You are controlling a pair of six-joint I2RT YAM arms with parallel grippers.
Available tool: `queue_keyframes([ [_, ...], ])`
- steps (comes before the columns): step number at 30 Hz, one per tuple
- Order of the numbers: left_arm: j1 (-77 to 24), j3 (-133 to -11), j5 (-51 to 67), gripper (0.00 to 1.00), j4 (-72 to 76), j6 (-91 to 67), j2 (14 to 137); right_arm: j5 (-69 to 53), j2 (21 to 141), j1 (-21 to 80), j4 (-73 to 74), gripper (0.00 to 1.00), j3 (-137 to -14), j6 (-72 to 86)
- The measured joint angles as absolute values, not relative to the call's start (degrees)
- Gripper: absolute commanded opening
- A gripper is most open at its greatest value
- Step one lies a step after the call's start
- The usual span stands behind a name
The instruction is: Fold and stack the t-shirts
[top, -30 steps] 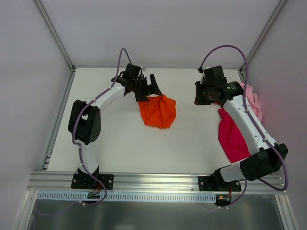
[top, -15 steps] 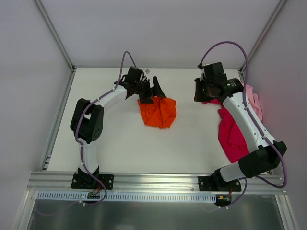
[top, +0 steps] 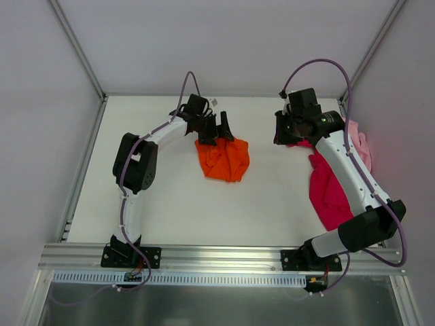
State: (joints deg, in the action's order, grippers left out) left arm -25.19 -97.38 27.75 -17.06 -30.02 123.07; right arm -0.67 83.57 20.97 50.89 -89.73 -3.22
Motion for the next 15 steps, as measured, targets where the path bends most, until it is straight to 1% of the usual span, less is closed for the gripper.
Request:
queue_keyframes([
  [5,-25.19,-97.41,27.57,0.94,-18.20,-28.62,124.51,-0.69,83.57,20.97,50.89,0.15,-89.71,-3.29],
  [7,-25.19,-97.41,27.59,0.90,-18.39,-28.27,124.64,-0.67,83.57,20.97,50.87,0.15,-89.67,-3.29],
  [9,-25.21,-97.41,27.62,0.82,-18.35,-27.88,124.64,-0.69,83.57,20.97,50.87,0.15,-89.62,-3.31],
  [10,-25.41,-97.41,27.62,0.76,-18.33,-27.68,124.64,-0.69,83.57,20.97,50.85,0.15,-89.56,-3.31],
  [11,-25.47,-97.41,27.62,0.60,-18.37,-27.55,124.64,-0.69,83.57,20.97,50.83,0.14,-89.43,-3.31],
  [12,-25.54,-97.41,27.62,0.50,-18.46,-27.66,124.64,-0.71,83.57,20.97,50.83,0.14,-89.27,-3.33],
  [14,-25.56,-97.43,27.81,0.36,-18.39,-27.38,124.64,-0.69,83.57,20.97,50.83,0.14,-88.90,-3.42],
  [15,-25.56,-97.43,28.01,0.32,-18.41,-27.22,124.64,-0.69,83.57,20.97,50.81,0.14,-88.77,-3.49],
])
